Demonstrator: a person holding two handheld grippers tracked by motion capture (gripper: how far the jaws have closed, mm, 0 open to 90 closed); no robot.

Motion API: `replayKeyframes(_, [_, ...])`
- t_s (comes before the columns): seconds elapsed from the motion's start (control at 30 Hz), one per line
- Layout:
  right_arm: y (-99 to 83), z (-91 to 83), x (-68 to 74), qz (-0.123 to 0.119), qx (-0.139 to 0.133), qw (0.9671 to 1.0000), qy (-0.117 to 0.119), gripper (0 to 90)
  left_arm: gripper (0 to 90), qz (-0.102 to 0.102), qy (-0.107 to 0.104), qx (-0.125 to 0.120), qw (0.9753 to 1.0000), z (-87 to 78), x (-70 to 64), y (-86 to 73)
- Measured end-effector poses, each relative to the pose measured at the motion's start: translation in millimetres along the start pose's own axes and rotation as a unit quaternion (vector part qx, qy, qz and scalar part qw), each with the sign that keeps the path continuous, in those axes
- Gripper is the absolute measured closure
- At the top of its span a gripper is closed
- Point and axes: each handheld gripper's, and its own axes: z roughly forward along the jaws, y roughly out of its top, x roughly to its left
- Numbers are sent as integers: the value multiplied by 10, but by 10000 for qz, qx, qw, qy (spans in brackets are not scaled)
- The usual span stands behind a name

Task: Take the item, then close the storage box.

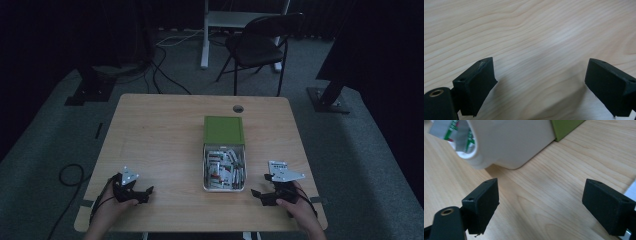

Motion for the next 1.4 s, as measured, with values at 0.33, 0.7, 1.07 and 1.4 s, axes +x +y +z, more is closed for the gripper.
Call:
replayKeyframes(0.33, [7,2,54,-142,55,9999,67,137,100,465,-443,47,9979,7,-292,89])
replayKeyframes(0.7, [66,-15,83,-55,-122,9998,146,137,100,580,-656,-242,9959,30,-465,166])
replayKeyframes(1.07, [129,-46,90,24,-319,9992,256,137,100,704,-981,-635,9906,112,-680,340])
replayKeyframes(1.4, [186,-71,121,68,-486,9983,321,137,100,834,-1260,-930,9841,173,-899,507])
